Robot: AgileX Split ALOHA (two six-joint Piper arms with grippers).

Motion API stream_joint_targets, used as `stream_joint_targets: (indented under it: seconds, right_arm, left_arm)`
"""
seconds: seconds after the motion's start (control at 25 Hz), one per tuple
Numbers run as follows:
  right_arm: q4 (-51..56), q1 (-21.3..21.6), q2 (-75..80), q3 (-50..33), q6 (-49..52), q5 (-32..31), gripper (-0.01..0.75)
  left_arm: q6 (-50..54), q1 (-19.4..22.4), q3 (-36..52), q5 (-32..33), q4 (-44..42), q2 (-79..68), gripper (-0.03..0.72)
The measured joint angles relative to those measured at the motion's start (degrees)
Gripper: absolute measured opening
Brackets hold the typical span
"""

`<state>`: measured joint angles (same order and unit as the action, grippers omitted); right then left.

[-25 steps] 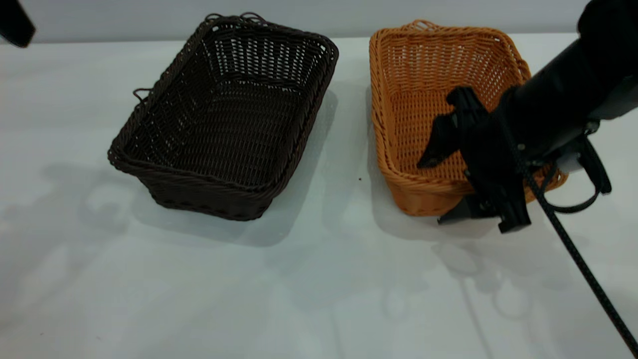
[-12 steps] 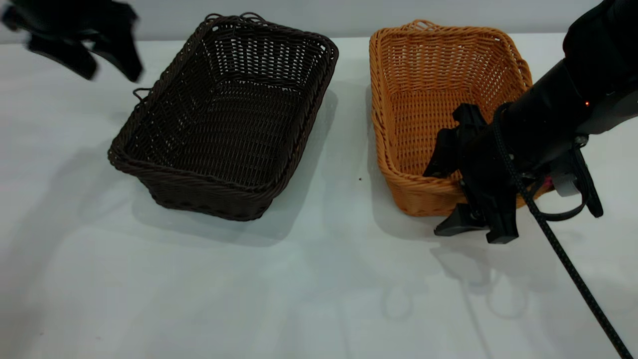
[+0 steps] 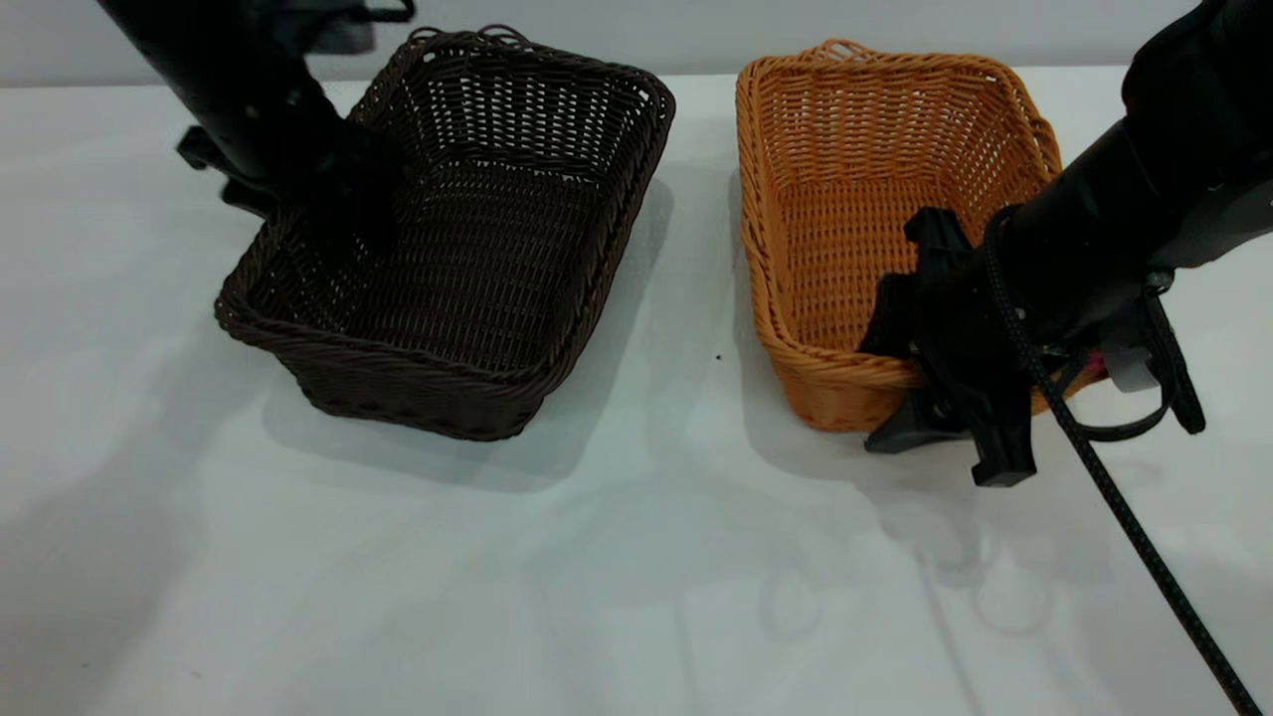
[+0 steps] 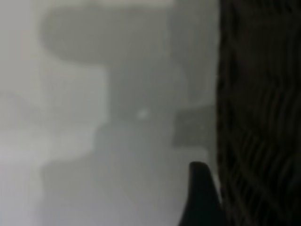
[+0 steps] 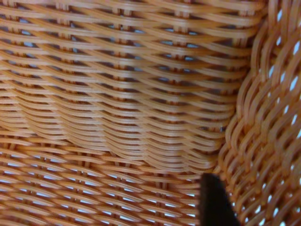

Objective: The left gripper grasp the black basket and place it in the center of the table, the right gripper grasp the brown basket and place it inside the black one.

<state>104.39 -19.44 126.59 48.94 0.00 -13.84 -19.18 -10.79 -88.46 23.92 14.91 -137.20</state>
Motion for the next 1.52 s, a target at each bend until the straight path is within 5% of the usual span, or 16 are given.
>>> stream_joint_targets:
  seconds: [0.16, 0.28, 0.6, 0.76, 1.0, 1.16, 1.52]
  right_arm:
    - [0.0, 0.0, 0.0, 0.0, -0.4, 0.4, 0.168]
    - [0.0, 0.6, -0.6, 0.0, -0.7, 0.4, 0.133]
    - [-4.7, 10.3, -8.9, 0.0, -22.0, -3.7, 0.127]
    - [-12.0, 19.5, -12.9, 1.3, -31.7, -17.3, 0.127]
    - [-26.2, 29.8, -13.7, 7.0, -33.4, -42.0, 0.126]
    - [-30.1, 32.1, -13.7, 9.7, -33.7, -50.7, 0.126]
    - [-31.0, 32.4, -13.7, 11.3, -33.8, -51.0, 0.125]
  left_arm:
    - [-0.6, -0.7, -0.1, -0.4, -0.7, 0.0, 0.193]
    - [-1.5, -0.8, -0.1, -0.3, -1.2, 0.0, 0.085]
    - [-16.7, -1.0, -0.1, -1.8, -0.3, 0.0, 0.083]
    - [-31.8, -2.8, -0.1, -4.0, 0.8, 0.0, 0.083]
    - [-59.6, -9.5, -0.1, -6.6, 2.2, 0.0, 0.083]
    - [-70.6, -13.4, -0.1, -8.4, 5.1, 0.1, 0.083]
    - [-73.3, -13.9, -0.1, -8.9, 10.9, 0.1, 0.089]
